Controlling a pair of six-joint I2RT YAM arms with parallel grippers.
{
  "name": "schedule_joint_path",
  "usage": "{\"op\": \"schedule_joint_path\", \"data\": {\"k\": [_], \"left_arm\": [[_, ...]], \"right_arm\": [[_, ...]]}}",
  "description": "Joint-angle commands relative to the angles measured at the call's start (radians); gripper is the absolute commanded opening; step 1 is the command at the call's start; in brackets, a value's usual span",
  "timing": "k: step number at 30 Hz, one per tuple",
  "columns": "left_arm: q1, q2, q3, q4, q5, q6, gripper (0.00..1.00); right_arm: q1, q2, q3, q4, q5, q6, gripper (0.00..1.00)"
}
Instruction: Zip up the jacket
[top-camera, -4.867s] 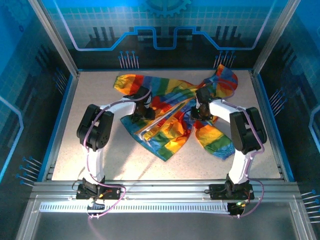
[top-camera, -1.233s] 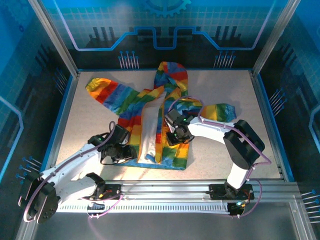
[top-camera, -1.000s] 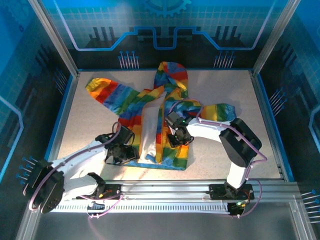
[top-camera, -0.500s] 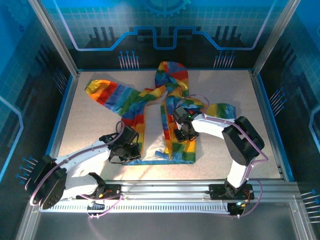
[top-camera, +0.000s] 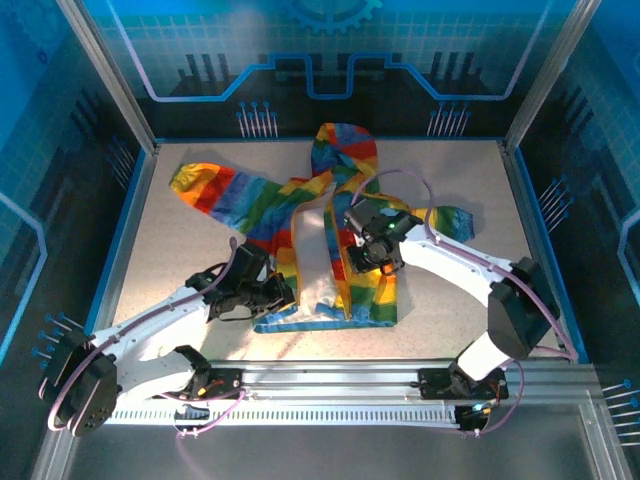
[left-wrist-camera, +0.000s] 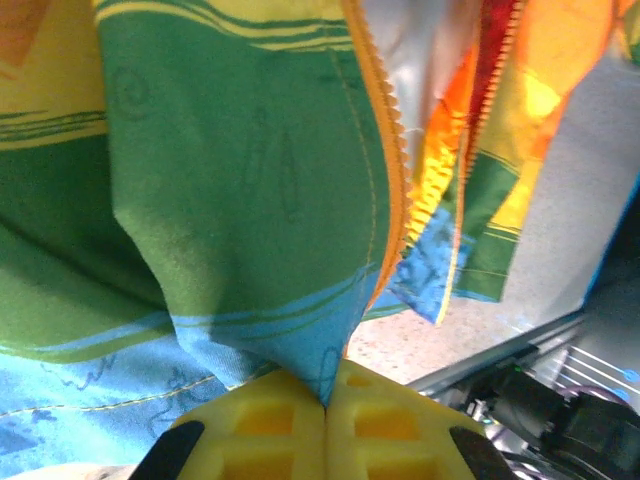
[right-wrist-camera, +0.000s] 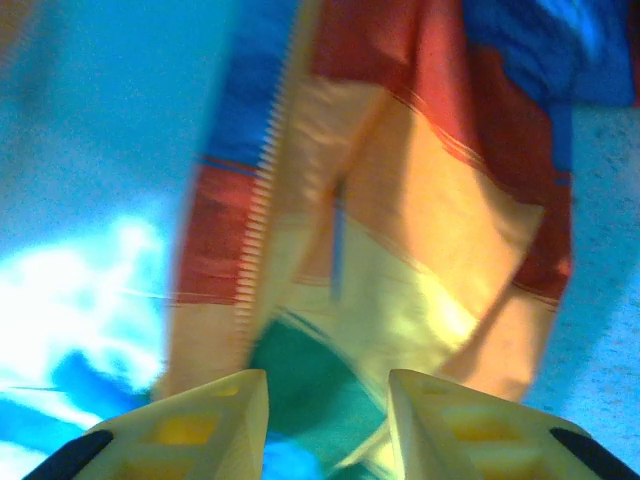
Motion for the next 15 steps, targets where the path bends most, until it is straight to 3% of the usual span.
{"op": "schedule_joint_path", "data": {"k": [1,7,15], "left_arm": [[0.015,-0.012,-0.019,0.097,0.087,-0.026,0.0],[0.033,-0.014,-0.068,0.171,0.124,-0.009,0.0],[0.037,-0.031,-0.13,0.294,0.169,-0.04,0.0]], "right_arm": [[0.047,-0.043,0.015,0.033,-0.138,0.121,0.39],[0.085,-0.05,-0.063,0.299,-0.379,0.367,0.42],[0.086,0.0,-0.155,0.506,-0.495,0.522,0.45]]}}
